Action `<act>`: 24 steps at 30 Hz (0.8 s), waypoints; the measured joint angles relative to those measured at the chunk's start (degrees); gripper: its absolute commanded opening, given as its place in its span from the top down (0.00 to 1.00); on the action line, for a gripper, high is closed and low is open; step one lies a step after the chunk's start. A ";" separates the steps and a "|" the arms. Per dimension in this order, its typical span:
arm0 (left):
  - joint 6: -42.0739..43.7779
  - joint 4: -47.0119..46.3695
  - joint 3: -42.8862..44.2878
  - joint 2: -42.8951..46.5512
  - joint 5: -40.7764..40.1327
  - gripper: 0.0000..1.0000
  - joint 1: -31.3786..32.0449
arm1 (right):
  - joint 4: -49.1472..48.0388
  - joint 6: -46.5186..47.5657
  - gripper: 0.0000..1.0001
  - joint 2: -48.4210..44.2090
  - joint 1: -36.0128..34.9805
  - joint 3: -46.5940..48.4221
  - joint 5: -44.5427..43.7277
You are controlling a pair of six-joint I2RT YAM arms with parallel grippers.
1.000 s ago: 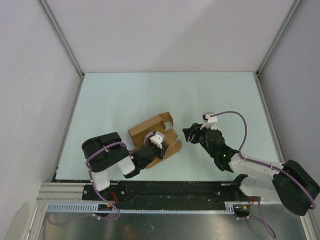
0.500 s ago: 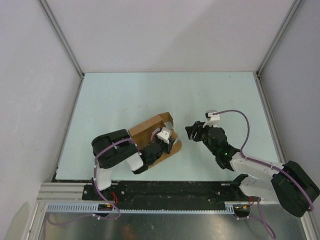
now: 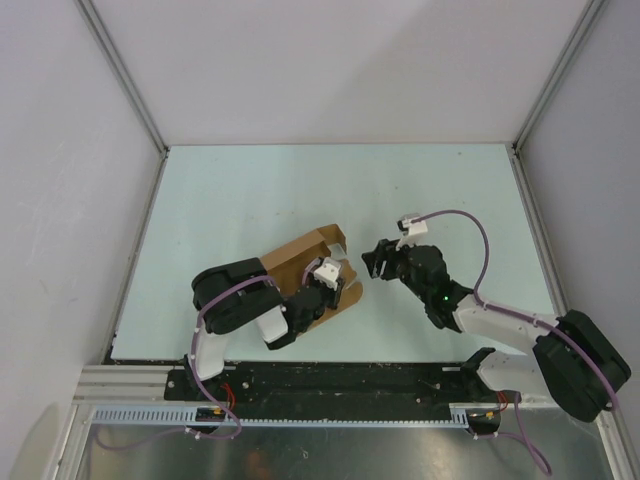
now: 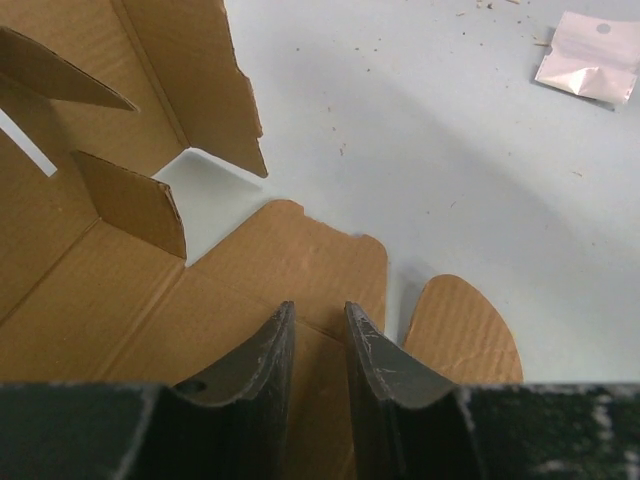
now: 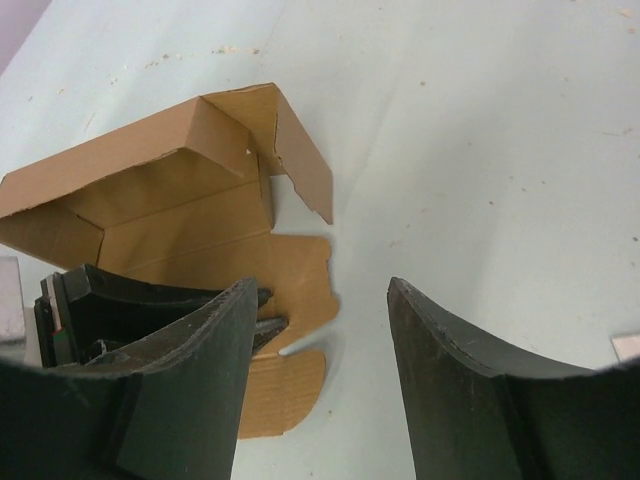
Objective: Fold the paper box
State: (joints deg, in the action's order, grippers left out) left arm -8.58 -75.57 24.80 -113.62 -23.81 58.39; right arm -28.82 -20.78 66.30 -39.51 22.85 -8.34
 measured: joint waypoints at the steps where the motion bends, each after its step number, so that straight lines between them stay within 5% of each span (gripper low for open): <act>1: 0.00 -0.31 -0.35 0.00 -0.07 0.69 0.00 | 0.63 0.33 0.39 1.18 0.00 1.18 0.52; 24: 0.81 -6.88 -4.98 -0.76 2.49 0.73 -0.07 | 13.27 5.97 0.34 18.53 3.74 23.98 13.14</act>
State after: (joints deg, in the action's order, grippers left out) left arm -7.77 -82.46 19.81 -114.39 -21.32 58.33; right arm -15.55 -14.81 84.84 -35.77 46.83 4.80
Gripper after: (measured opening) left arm 0.273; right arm 0.655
